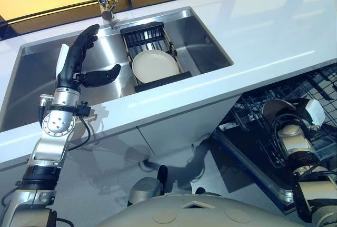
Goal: Pick up plates and place into dishwasher.
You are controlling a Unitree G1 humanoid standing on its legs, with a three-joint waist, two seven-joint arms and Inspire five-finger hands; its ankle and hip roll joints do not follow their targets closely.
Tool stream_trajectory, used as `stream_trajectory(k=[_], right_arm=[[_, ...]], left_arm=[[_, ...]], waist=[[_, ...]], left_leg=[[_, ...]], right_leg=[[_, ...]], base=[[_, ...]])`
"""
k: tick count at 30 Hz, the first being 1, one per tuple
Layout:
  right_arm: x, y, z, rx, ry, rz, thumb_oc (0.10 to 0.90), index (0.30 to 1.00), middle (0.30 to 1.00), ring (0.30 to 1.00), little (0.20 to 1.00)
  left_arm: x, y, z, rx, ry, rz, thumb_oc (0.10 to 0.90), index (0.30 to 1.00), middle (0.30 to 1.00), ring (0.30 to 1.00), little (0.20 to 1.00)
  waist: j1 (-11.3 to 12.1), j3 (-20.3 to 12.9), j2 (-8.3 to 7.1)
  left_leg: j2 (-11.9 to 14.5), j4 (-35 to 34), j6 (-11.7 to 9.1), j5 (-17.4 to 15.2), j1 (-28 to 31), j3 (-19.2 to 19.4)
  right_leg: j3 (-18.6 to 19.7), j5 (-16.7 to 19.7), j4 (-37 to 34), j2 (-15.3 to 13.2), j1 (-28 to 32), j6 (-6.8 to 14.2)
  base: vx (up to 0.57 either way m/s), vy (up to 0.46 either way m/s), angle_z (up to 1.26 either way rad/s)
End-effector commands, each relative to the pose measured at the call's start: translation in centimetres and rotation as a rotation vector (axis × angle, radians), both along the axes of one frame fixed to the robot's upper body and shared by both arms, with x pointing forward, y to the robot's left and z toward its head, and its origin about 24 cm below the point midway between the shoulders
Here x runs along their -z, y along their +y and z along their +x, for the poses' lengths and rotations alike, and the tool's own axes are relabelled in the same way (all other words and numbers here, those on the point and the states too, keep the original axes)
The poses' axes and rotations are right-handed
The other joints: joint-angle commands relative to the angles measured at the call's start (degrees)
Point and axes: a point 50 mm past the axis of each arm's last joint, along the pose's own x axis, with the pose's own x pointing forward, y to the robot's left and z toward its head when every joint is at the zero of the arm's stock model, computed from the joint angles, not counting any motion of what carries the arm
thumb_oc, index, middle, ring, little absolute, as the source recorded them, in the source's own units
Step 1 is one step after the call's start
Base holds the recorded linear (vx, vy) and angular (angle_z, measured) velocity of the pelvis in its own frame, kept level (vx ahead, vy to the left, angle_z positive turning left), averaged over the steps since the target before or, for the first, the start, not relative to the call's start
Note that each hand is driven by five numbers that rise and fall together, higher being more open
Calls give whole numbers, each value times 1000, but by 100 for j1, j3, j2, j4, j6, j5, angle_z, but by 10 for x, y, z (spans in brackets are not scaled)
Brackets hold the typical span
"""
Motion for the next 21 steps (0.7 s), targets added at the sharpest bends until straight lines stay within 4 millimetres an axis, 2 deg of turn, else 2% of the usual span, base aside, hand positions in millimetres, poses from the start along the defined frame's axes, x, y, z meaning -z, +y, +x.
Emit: stream_trajectory(k=[1,4,7,21], right_arm=[[-73,11,33,-113,-387,-113,800,900,900,900,900],[-92,18,34,-167,-487,-126,800,900,900,900,900],[-101,24,34,-236,-527,-122,800,900,900,900,900],[-116,34,26,-335,-632,-80,800,900,900,900,900]], left_arm=[[-45,-12,4,62,-224,-8,800,900,900,900,900],[-44,-9,4,49,-223,-13,800,900,900,900,900],[-42,-9,4,51,-224,-35,800,900,900,900,900],[-44,-8,5,43,-232,-22,800,900,900,900,900]], waist=[[56,-360,53],[-19,-402,27],[-95,-447,-24],[-303,-527,-151]], left_leg=[[6,40,-160,-909,498,375],[-2,40,-136,-950,530,425],[-11,40,-113,-995,557,495],[18,40,-70,-1097,655,820]], right_leg=[[109,-306,288,217,-206,53],[160,-306,282,227,-216,79],[225,-295,245,233,-214,100],[398,-227,165,237,-221,160]], base=[[-36,-1,-8],[-40,5,-8],[-46,11,-15],[-41,13,-12]])
